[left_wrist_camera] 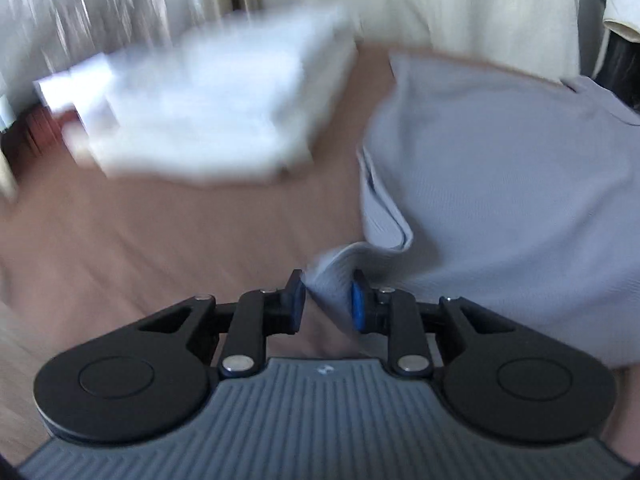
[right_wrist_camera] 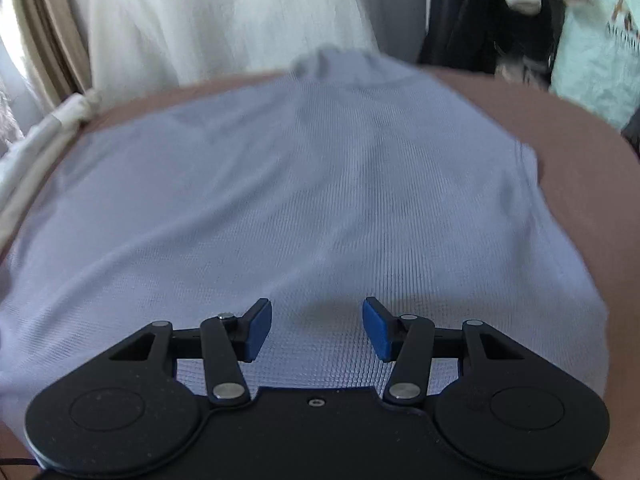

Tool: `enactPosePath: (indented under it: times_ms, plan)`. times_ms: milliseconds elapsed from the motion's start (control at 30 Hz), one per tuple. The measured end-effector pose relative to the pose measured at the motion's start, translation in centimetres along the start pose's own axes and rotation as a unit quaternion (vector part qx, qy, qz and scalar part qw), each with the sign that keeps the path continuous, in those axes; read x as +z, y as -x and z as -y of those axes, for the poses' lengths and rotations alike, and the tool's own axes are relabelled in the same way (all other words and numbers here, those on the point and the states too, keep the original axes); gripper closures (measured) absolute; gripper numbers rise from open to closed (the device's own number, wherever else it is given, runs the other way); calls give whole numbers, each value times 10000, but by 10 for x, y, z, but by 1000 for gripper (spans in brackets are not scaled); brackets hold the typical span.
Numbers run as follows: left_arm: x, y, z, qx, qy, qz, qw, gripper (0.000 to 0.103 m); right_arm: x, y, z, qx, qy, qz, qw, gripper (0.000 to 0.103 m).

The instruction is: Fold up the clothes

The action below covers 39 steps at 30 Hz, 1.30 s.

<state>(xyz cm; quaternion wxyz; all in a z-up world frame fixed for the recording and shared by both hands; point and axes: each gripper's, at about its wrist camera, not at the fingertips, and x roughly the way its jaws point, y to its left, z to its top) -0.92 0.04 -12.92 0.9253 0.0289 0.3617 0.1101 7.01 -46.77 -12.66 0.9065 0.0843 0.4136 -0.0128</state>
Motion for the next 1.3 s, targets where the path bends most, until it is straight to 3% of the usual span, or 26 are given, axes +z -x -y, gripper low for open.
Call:
enactPosePath:
  times_ms: [100,133,233,333,400,500,600,667,767,867,967,1033,1100,1167,1200,1233,1267,1300]
  plan:
    - [12,17,-8,460,40,504,9977,80,10,43,2,395,-185,458,9980,47]
    - [16,21,-15,395,165,574,9974,80,14,59,3,564,-196,542,9967,47]
    - [23,35,-34,-265,343,535,9976,79,26,101,4,948,176,355,9947,46]
    - [24,37,-28,-1049,306,413,9932,79,30,140,8,809,420,-92,9958,46]
    - [24,38,-23,-1571,273,328,9867,74,21,169,16,941,251,-69,9952,45]
    - [24,40,-9,-2277,113,212,9734,66,-18,201,41,1560,-510,-75,9864,45]
    - [16,34,17,-2568,-130,-40,9664,62,-80,214,62,1991,-1183,-178,9726,45]
    - [9,29,34,-2693,-234,-252,9624,62,-123,218,64,1576,-1254,-189,9793,45]
    - [-5,11,43,-2140,-333,-645,9741,62,-185,216,64,870,-1431,-96,9858,45]
    - [-13,-4,43,-1429,-516,-916,9841,62,-246,206,76,808,-2308,128,9695,45]
    - [-8,-6,20,-756,-264,-931,9924,58,-293,193,79,723,-3013,286,9504,45]
    - [-3,-9,-1,-870,314,-1010,9906,53,-310,187,73,927,-3096,373,9456,45]
    - [-3,-14,-14,-1135,846,-1168,9830,53,-312,176,65,1218,-3021,349,9448,45]
    - [-8,-22,-17,-1239,1022,-1304,9784,53,-307,163,61,1434,-2925,368,9447,45]
    - [-11,-24,-16,-1238,998,-1349,9780,53,-305,159,59,1456,-2894,472,9449,47]
    - [-13,-28,-13,-1210,883,-1400,9788,51,-303,156,57,1419,-2855,565,9461,73]
    - [-15,-31,-11,-1178,755,-1452,9795,48,-298,155,54,1328,-2795,615,9489,91]
    - [-16,-36,-10,-1111,691,-1519,9797,47,-292,156,52,1229,-2722,635,9522,93]
